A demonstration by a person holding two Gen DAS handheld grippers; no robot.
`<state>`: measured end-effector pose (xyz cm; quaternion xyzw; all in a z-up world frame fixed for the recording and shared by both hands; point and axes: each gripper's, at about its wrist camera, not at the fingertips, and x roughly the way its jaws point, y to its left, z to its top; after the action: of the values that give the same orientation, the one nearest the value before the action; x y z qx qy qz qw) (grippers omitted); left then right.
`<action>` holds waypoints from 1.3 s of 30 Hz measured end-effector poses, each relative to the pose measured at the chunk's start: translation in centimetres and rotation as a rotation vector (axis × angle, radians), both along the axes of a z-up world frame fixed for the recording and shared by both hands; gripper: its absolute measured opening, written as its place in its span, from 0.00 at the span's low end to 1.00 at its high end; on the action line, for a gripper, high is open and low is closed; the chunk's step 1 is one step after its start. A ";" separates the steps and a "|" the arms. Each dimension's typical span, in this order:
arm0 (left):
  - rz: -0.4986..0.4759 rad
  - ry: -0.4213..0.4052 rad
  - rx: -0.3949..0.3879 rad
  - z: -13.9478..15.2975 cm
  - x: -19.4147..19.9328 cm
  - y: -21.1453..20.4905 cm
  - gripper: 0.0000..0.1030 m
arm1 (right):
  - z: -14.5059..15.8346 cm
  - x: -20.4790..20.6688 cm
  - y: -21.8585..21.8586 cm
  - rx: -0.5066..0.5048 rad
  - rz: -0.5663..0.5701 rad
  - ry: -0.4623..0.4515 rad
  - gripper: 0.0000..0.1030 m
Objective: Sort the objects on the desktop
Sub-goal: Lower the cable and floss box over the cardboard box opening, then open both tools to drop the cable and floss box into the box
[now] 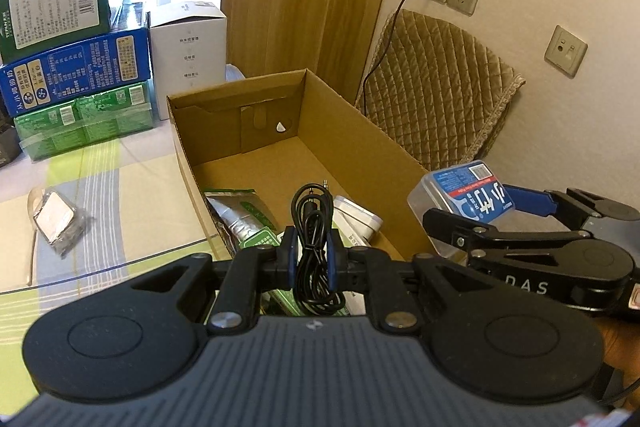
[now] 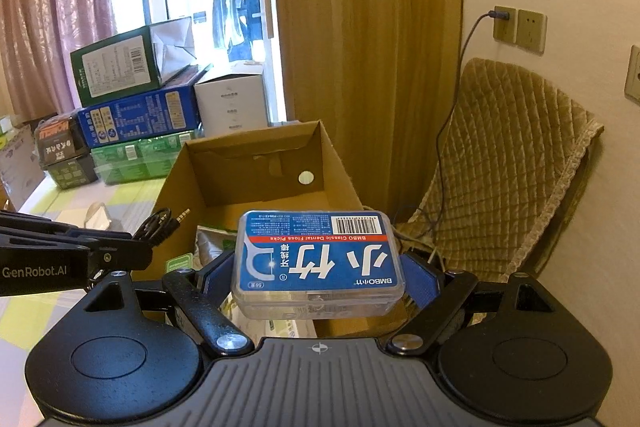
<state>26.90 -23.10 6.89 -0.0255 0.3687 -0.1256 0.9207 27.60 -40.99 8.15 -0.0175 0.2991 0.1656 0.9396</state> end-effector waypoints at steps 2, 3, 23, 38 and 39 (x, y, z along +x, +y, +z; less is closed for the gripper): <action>0.001 0.003 -0.002 -0.1 0.4 0.1 0.10 | -0.1 0.4 0.0 0.002 -0.002 0.003 0.81; 0.001 0.004 -0.003 -0.2 0.5 0.1 0.10 | -0.2 0.6 0.0 0.005 -0.003 0.004 0.81; 0.096 -0.029 -0.092 -0.3 0.7 4.1 0.29 | -0.7 2.3 0.7 0.071 -0.002 0.050 0.81; 0.189 -0.004 -0.089 -1.0 -4.2 7.8 0.78 | -0.4 0.9 0.4 0.142 -0.009 0.085 0.93; 0.195 -0.005 -0.087 -1.0 -4.7 8.0 0.82 | -0.5 0.3 0.3 0.146 -0.014 0.091 0.93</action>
<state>22.22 -15.06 5.87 -0.1008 0.3562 -0.0513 0.9275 27.90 -40.69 7.68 0.0607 0.3286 0.1812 0.9249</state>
